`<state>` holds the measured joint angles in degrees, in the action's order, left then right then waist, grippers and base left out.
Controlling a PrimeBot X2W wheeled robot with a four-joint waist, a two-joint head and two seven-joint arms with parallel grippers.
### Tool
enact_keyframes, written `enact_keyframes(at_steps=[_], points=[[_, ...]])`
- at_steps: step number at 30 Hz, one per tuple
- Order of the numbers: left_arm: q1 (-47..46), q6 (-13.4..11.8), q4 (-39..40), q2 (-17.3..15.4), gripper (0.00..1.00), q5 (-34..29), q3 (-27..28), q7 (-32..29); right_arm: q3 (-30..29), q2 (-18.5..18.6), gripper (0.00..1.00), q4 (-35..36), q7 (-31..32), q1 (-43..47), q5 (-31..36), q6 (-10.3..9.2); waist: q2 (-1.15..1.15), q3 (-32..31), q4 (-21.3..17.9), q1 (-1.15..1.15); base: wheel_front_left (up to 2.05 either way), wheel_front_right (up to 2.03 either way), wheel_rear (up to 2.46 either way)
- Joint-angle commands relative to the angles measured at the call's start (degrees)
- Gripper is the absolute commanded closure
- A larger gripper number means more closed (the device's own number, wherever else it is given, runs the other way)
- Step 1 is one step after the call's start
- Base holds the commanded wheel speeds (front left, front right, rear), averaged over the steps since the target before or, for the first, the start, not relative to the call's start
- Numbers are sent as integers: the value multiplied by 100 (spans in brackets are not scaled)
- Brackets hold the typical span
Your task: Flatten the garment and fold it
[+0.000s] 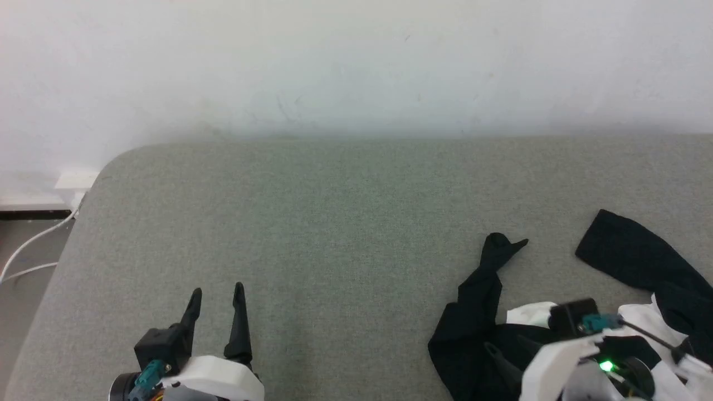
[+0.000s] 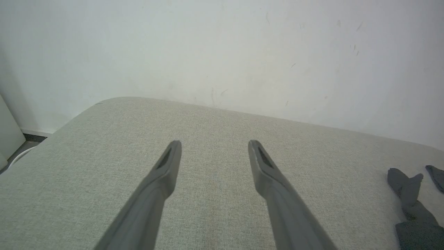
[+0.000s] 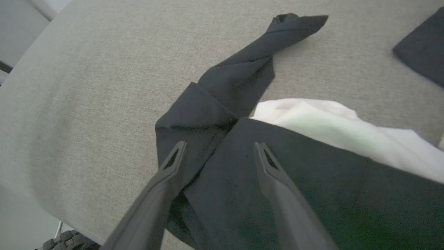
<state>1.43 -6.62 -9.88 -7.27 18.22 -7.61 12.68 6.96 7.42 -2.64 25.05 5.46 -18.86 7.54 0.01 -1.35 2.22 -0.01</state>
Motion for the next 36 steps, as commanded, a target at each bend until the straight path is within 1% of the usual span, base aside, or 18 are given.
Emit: enact_keyframes(at_steps=[1,5,9,11,12,13,14,19,22,25,27,28,29,32,36], points=[[31,-25,35,-24,0,17,-17,3,145,43,0,-235,184,-340,-121,-5,-1,95,65,1,0,0,0],[-79,-7,21,-9,0,11,-71,20,439,98,0,-1088,373,-999,-260,-5,-1,218,152,1,0,0,0],[-197,25,-25,4,0,21,-114,41,644,-14,0,-2065,416,-1557,-415,-5,-1,339,240,1,0,0,0],[-253,37,-58,8,0,27,-128,51,771,-76,0,-2551,548,-1748,-500,-5,-1,383,278,1,0,0,0],[-282,43,-77,11,0,27,-139,56,835,-110,44,-2753,599,-1834,-559,-5,-1,399,302,1,0,0,0],[-307,50,-97,14,0,29,-149,61,891,-146,67,-2919,607,-1916,-633,-5,-1,409,323,1,0,0,0],[-326,55,-113,15,0,31,-154,67,968,-171,100,-3042,569,-2001,-677,-5,-1,420,340,1,0,0,0],[-345,50,-167,-1,0,53,-138,99,1381,-313,100,-3102,-410,-2430,-788,-5,-1,447,341,1,0,0,0],[-337,43,-189,-8,0,55,-141,112,1825,-379,100,-2974,-958,-2602,-841,-5,-1,444,322,1,0,0,0],[-352,35,-209,-11,0,54,-153,121,2370,-419,100,-2887,-1252,-2621,-991,-5,-1,450,296,1,0,0,0],[-372,45,-228,-12,0,54,-175,125,2651,-429,100,-2991,-1276,-2571,-1061,-5,-1,467,279,1,0,0,0],[-388,46,-240,-7,0,53,-187,127,2736,-431,64,-3050,-1343,-2559,-1065,-5,-1,478,275,1,0,0,0],[-410,54,-253,2,0,54,-206,129,2793,-432,0,-3104,-1439,-2550,-1059,-5,-1,490,274,1,0,0,0],[-469,80,-300,23,0,52,-261,137,2829,-400,0,-3046,-2043,-2512,-999,-5,-1,504,248,1,0,0,0],[-480,76,-360,16,0,45,-284,149,2620,-194,0,-2627,-3014,-2300,-851,-5,-1,471,141,1,0,0,0]])
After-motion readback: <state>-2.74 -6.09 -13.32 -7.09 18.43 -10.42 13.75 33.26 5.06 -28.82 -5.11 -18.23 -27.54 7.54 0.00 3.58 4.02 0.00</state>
